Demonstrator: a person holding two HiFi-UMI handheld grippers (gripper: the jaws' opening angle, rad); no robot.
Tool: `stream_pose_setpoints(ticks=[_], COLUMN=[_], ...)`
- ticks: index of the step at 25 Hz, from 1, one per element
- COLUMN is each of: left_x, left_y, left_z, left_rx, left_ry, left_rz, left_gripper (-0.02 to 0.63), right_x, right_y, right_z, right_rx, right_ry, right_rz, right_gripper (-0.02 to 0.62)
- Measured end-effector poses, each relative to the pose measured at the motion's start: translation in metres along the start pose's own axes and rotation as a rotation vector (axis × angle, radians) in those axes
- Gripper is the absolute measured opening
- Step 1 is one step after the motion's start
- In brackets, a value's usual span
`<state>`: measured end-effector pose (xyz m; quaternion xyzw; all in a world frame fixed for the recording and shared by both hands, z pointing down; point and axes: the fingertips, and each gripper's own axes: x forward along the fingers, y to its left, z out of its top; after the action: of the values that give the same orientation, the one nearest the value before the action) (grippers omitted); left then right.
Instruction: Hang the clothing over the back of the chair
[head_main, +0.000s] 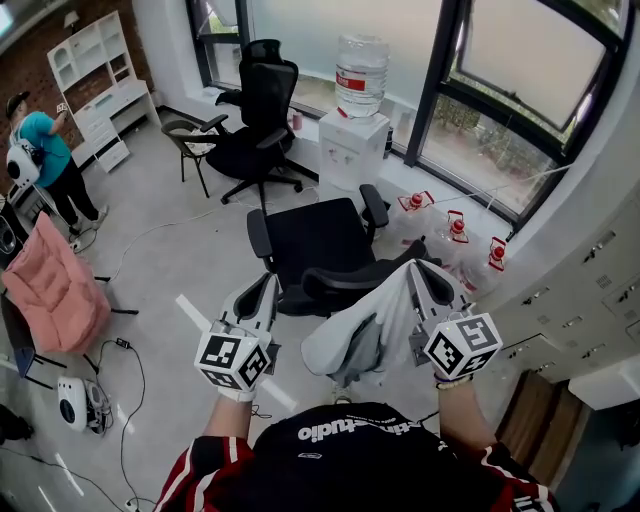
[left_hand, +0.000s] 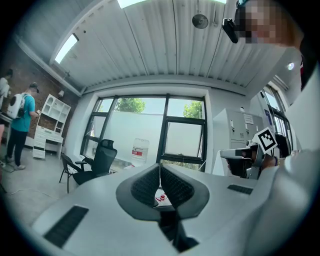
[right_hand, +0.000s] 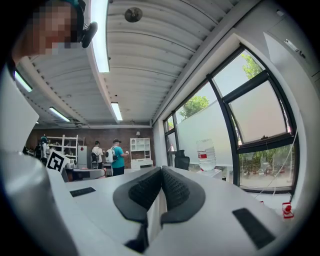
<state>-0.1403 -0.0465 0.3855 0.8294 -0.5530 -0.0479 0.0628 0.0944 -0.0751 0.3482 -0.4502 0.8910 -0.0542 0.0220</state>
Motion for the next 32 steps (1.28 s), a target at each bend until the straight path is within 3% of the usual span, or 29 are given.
stream_pose_setpoints(ticks=[14, 21, 32], left_x=[0.101, 0.143, 0.164], left_y=[0.014, 0.020, 0.066], left_z=[-0.001, -0.004, 0.002], left_rx=[0.013, -0.007, -0.006], left_ry=[0.018, 0.021, 0.042], left_rz=[0.029, 0.044, 0.018], left_gripper=[0.026, 0.026, 0.026], right_x=[0.083, 0.114, 0.202], right_y=[-0.068, -0.082, -0.097], right_z=[0.002, 0.000, -0.002], right_rx=[0.028, 0.041, 0.019], right_ry=[0.008, 0.025, 0.033], right_rz=[0.072, 0.139, 0.110], right_gripper=[0.015, 0.015, 0.015])
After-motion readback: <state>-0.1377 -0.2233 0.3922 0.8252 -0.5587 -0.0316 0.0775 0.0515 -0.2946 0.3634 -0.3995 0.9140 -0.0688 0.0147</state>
